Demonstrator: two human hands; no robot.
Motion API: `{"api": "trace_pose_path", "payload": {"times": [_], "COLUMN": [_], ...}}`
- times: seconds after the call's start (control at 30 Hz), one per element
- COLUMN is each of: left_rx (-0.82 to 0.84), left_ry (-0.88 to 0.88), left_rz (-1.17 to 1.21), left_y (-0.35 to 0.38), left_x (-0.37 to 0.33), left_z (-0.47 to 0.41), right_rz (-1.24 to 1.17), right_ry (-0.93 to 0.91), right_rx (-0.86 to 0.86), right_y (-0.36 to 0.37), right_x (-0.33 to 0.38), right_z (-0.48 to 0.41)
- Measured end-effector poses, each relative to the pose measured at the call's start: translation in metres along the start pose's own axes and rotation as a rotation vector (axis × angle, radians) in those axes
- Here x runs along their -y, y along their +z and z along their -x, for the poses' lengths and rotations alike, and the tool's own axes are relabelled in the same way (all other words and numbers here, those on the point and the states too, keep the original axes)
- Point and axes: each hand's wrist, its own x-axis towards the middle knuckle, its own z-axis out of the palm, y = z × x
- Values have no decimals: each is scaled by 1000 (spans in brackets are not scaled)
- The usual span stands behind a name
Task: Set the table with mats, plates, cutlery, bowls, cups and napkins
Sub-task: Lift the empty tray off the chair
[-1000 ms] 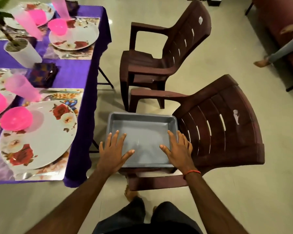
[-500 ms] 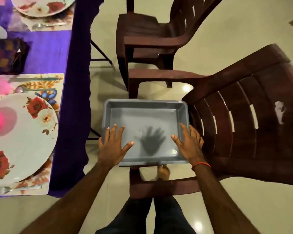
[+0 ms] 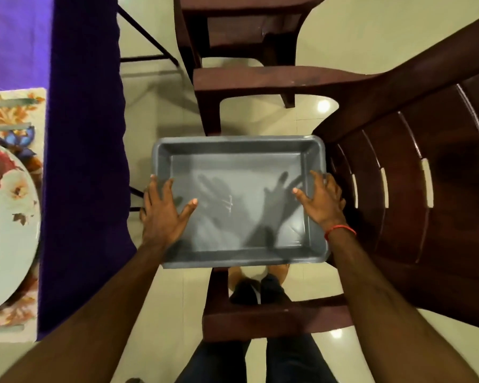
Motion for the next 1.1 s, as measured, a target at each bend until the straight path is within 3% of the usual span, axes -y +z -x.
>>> {"api": "trace_pose_path", "payload": {"times": [0.23,0.63,1.1], "left_rx": [-1,-24,-101], "left_ry": [-148,-295,-162], "left_rz": [162,324,277], "left_y": [25,9,-116], "left_x": [4,7,6], "left_z": [-23,-36,47], "right_rz": [-118,-33,27], "right_ry": [9,-22,-208], "right_rx": [38,-60,-289], "right_y": [13,-6,-89], "right_x": [-20,-24,6], "right_z": [-30,-17,99]}}
